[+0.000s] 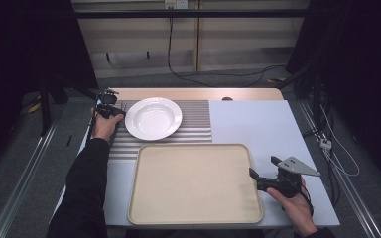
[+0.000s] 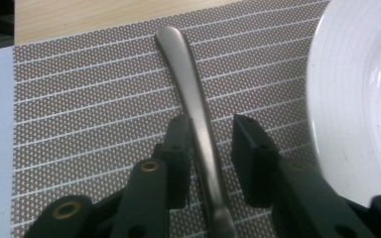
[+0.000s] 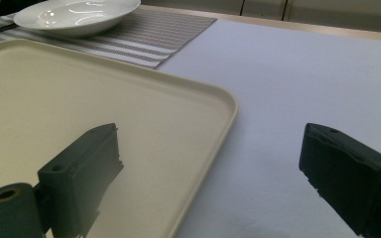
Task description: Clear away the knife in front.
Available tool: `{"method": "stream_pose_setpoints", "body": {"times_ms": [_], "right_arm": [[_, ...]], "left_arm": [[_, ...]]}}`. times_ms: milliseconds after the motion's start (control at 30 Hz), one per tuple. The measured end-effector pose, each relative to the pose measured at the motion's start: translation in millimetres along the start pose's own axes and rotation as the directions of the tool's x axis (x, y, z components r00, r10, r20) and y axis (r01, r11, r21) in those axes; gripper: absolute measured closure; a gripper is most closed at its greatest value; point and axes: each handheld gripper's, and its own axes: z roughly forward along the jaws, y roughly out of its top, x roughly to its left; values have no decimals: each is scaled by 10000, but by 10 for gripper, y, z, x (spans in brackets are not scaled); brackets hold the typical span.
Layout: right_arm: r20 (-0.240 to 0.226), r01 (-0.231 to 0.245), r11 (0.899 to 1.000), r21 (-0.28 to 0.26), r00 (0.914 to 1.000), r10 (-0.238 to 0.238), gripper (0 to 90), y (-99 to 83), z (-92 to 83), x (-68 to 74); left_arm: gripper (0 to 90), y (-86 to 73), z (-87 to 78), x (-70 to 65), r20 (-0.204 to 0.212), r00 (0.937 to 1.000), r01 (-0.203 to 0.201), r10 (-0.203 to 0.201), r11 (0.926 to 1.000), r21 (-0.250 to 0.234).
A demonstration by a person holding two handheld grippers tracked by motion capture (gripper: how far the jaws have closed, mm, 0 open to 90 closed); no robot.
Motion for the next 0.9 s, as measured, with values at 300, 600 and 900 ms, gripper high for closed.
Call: {"method": "stream_pose_setpoints", "body": {"times_ms": [300,600,900], "right_arm": [[20,37,10000,3,10000,-37,87,-4,-10,3],[30,53,10000,12,10000,-53,87,-5,-6,4],[-9,54,10000,17,10000,-54,87,-4,-2,7]], "left_arm": [[766,7,-25,15,35,9997,231,-232,9992,329],[797,26,-45,26,204,9990,375,-391,9966,734],[775,37,-63,14,131,9997,168,-182,9943,1051]]}}
